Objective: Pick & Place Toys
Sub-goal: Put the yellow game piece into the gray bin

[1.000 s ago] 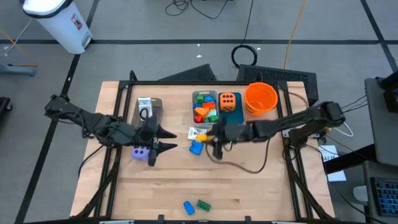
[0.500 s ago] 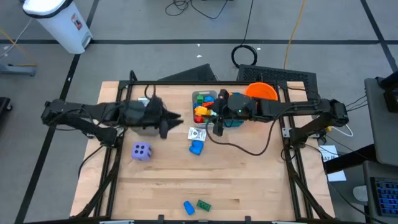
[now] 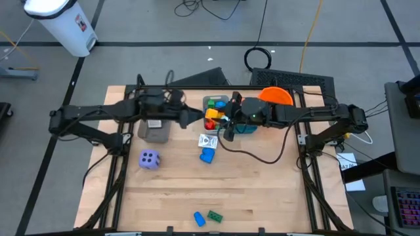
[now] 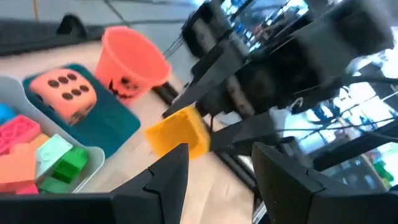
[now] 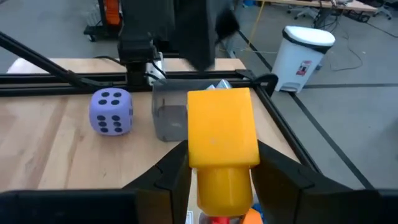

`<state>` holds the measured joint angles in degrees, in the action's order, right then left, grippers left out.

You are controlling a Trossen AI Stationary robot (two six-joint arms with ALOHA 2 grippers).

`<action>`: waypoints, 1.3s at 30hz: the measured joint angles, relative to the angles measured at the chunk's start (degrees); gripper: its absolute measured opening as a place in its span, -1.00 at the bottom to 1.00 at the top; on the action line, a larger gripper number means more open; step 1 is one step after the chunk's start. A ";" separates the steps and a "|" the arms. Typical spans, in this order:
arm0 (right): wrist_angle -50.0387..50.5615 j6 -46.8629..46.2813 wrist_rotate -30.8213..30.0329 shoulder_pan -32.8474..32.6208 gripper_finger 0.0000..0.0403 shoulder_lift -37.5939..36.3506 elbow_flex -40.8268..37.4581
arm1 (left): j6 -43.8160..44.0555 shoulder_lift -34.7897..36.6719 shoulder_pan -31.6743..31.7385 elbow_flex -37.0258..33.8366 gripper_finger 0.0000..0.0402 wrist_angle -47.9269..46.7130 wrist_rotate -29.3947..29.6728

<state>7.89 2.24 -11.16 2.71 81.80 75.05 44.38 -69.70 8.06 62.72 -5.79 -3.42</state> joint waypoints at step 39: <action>2.13 8.95 -4.44 -2.54 -0.34 -0.87 0.70 | 6.54 -13.08 7.32 0.05 -0.08 17.89 -13.35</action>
<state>10.02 11.19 -15.60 0.16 80.93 75.75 50.92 -82.78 15.38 62.77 12.10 -16.76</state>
